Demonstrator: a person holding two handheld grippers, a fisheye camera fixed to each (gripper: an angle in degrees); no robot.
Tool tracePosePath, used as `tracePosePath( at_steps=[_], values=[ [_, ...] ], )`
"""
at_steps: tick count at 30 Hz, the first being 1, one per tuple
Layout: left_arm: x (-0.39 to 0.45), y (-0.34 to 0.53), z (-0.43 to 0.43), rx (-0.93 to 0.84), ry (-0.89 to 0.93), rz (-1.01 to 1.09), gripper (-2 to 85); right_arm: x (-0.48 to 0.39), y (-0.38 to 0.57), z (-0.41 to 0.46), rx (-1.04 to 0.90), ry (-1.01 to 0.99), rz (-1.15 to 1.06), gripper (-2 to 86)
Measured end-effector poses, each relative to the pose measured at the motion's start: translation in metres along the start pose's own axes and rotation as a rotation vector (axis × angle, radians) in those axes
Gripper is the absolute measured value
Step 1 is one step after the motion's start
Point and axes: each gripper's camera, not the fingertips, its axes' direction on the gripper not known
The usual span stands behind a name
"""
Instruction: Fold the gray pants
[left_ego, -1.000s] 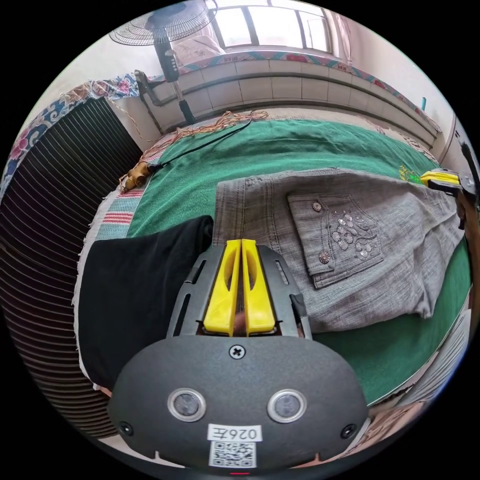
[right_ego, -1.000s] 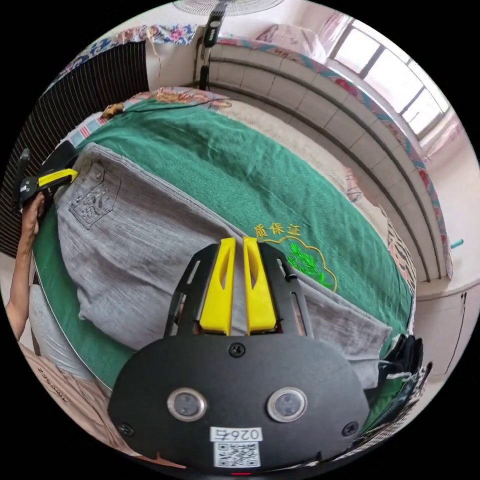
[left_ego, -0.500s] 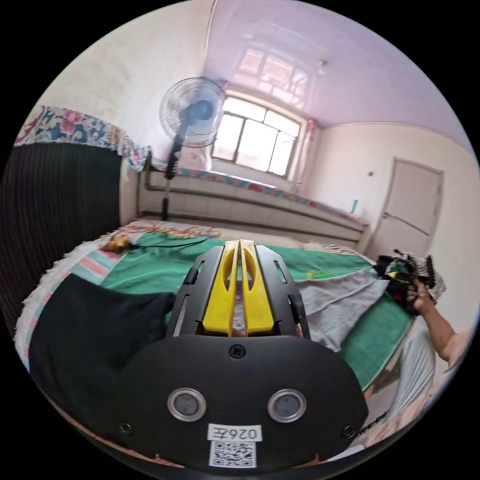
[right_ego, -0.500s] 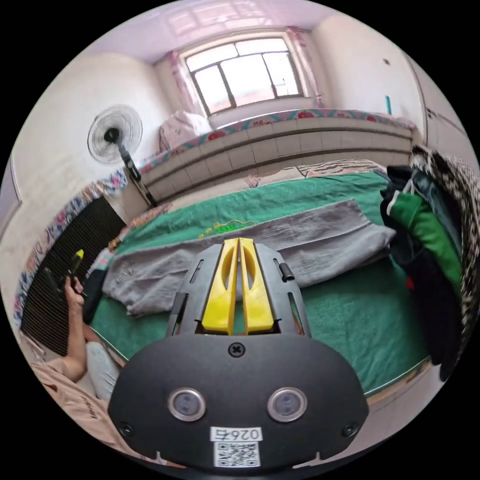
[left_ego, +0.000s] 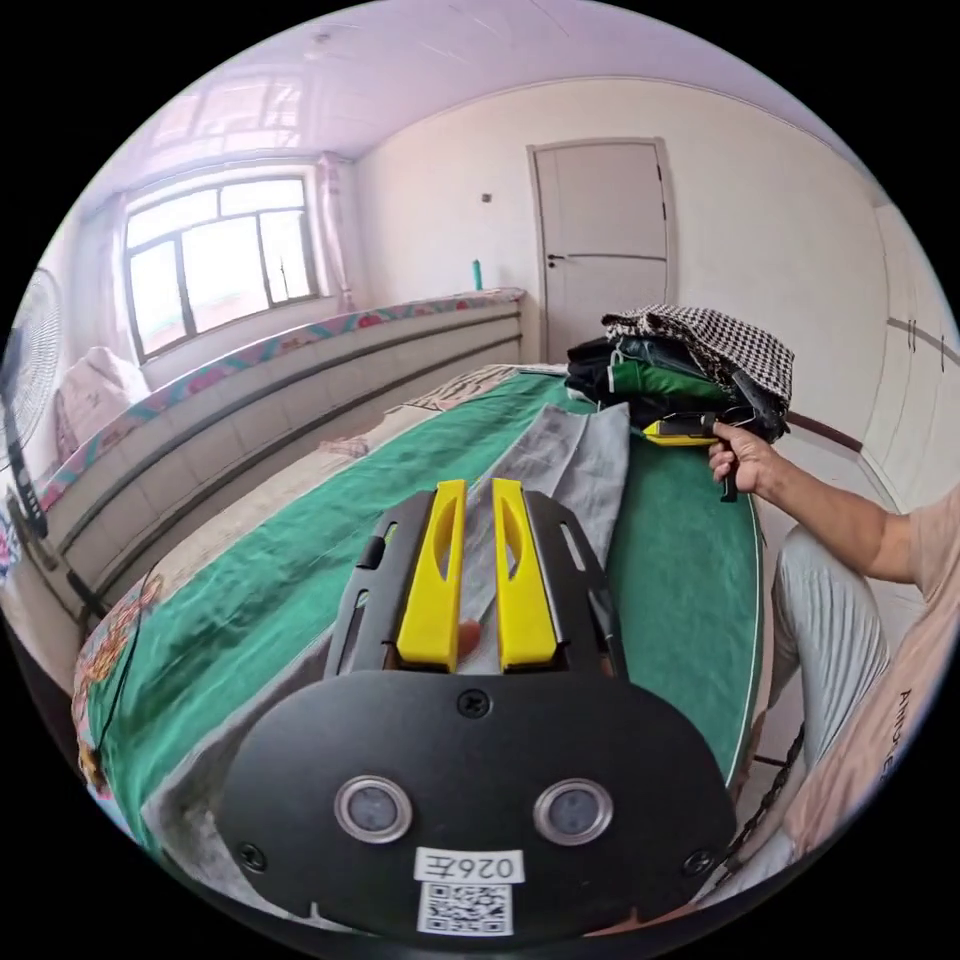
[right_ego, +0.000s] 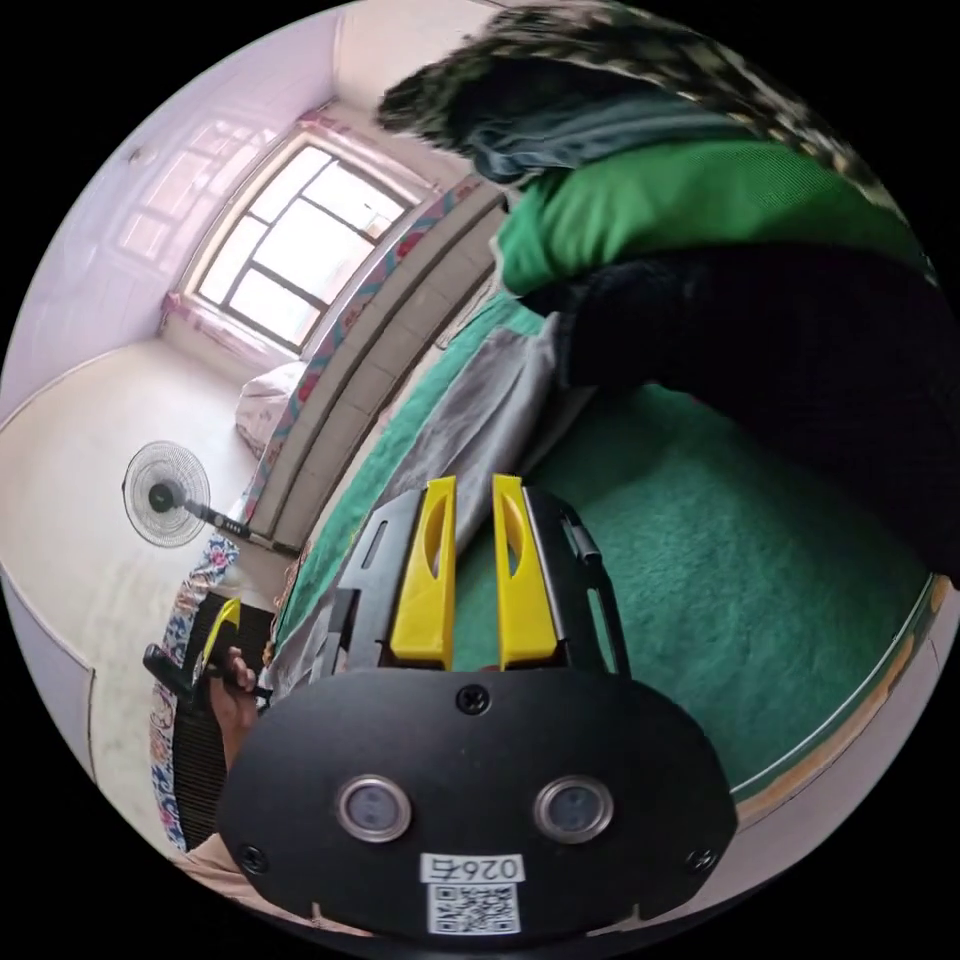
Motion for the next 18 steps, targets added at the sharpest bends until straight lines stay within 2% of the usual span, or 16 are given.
tracePosePath(
  at_steps=[3,7,13,18],
  values=[
    [-0.014,-0.052,0.083,-0.072,0.075,-0.034,11.1,-0.026,-0.055,-0.014,0.025,-0.033,0.09,7.1],
    [-0.031,-0.106,0.18,-0.175,0.172,-0.079,13.7,-0.088,-0.111,-0.004,-0.038,-0.017,0.094,12.4],
    [-0.041,-0.175,0.315,-0.286,0.218,-0.065,19.3,-0.156,-0.161,-0.016,-0.01,-0.118,0.094,11.8],
    [-0.043,-0.214,0.417,-0.422,0.477,-0.051,19.1,-0.196,-0.175,-0.023,0.02,-0.194,0.103,11.4]
  ],
)
